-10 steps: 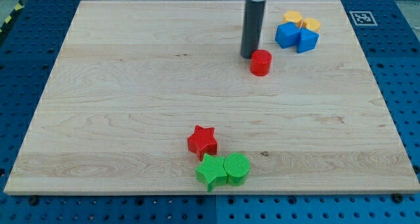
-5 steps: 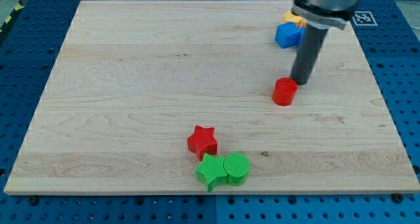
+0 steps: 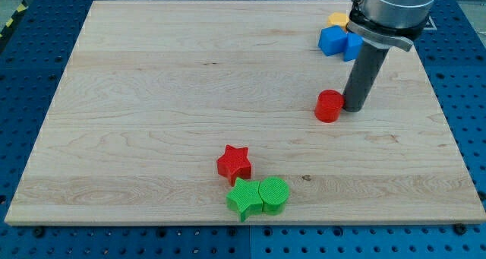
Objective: Move the red circle closer to the green circle
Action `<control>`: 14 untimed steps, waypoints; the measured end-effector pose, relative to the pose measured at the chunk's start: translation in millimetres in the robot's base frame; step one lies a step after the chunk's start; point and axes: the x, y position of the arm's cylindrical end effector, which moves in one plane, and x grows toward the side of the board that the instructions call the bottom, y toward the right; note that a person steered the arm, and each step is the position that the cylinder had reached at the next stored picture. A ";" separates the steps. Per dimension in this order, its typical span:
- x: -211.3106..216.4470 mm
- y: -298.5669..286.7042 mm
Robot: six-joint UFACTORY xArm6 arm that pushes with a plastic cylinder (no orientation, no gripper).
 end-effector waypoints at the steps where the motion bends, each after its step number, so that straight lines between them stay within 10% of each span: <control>1: 0.0 -4.0; 14: 34.2 -84.5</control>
